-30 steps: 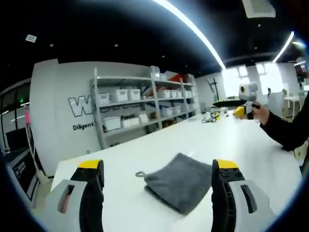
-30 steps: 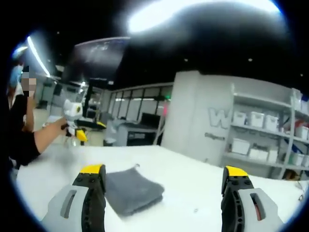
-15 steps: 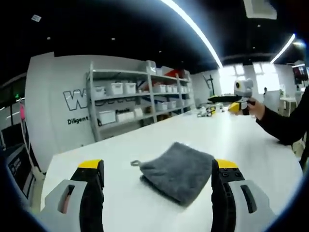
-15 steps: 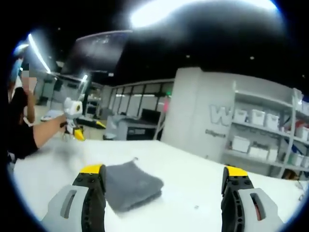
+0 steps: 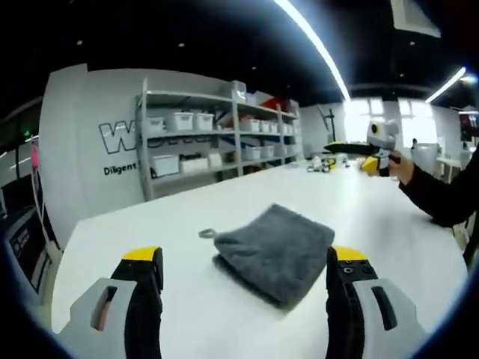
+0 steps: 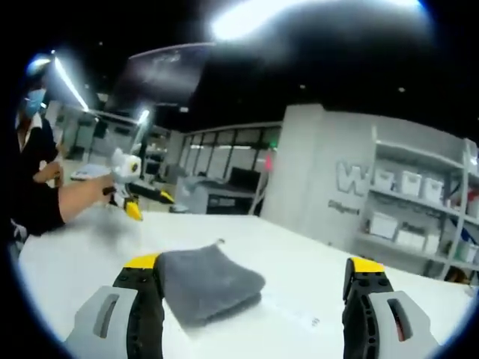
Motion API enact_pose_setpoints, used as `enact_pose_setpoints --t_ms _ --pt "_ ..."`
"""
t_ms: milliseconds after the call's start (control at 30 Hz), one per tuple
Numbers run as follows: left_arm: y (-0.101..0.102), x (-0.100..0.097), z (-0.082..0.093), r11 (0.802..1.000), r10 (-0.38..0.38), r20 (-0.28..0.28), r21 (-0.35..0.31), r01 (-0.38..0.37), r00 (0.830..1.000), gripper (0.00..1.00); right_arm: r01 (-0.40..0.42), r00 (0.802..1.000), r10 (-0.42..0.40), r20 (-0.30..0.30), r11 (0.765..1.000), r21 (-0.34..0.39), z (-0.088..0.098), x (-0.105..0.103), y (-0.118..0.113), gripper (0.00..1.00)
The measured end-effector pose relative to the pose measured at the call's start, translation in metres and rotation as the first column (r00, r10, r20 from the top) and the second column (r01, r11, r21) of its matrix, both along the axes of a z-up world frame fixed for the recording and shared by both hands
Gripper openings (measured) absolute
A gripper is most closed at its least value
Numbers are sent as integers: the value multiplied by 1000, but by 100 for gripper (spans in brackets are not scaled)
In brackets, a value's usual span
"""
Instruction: Open the folded towel by lifting each exposed corner and separating the folded layers until the towel lies flat within the target outline without major curled edges
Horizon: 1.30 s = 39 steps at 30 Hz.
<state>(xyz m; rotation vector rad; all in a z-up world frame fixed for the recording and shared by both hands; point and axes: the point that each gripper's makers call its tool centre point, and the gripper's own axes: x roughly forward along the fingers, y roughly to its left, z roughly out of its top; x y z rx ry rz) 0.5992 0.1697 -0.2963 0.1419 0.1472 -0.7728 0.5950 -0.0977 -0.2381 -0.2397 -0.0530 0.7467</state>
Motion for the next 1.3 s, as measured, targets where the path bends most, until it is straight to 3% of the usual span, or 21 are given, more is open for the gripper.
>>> enact_pose_setpoints --t_ms 400,700,900,1133,1300 --pt "-12 -1 -20 1000 -16 -28 19 16 999 99 -5 997 5 -83 1000 2 -26 -4 11 100" --pt "-15 4 -35 998 -23 -58 61 27 998 99 -26 988 26 -155 1000 1 -49 -15 30 100" --pt "-16 8 -46 997 -15 -93 73 22 996 96 -41 983 38 -177 999 -10 -57 -13 37 100" --pt "-18 23 -61 996 -13 -138 87 25 990 90 -66 973 56 -225 997 -40 -83 -16 49 99" --pt "-17 30 -67 997 -10 -155 79 22 988 86 -80 973 64 -220 995 -65 -89 -11 52 97"
